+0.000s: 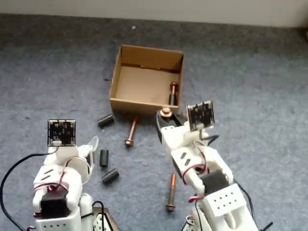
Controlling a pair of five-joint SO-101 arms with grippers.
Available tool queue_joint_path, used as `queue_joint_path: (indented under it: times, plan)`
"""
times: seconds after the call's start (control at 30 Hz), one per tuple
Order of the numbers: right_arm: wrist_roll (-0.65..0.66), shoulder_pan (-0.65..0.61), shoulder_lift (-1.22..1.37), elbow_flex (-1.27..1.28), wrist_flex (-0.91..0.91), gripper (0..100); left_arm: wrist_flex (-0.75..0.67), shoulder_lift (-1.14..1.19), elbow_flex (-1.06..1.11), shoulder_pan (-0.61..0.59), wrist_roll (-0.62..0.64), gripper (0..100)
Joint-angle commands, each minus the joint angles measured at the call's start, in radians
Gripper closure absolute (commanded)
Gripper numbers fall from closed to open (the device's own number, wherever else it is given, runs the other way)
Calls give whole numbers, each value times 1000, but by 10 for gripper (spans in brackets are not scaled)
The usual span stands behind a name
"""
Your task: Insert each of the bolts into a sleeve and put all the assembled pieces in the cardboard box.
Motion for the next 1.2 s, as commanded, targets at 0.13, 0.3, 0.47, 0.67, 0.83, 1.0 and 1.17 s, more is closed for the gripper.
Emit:
queue_joint_path:
  times: [0.13, 0.3, 0.47, 0.67, 0.83, 1.0, 1.17]
  plan:
    - [-6, 70, 423, -344, -211, 994, -106, -10, 185, -120, -31, 768]
    - [-6, 128, 697, -506, -383, 994, -106, -10, 196, -114, -84, 769]
    - [-6, 131, 923, -599, -492, 994, -104, -10, 196, -119, -84, 769]
    - [52, 133, 1112, -699, -487, 988, -104, -10, 196, -119, -84, 769]
    - [110, 128, 1178, -719, -486, 988, -104, -10, 196, -120, -84, 769]
    - [109, 128, 1176, -759, -364, 988, -104, -10, 196, -120, -86, 769]
    - [106, 131, 1178, -877, -130, 894, -104, -10, 196, -120, -86, 769]
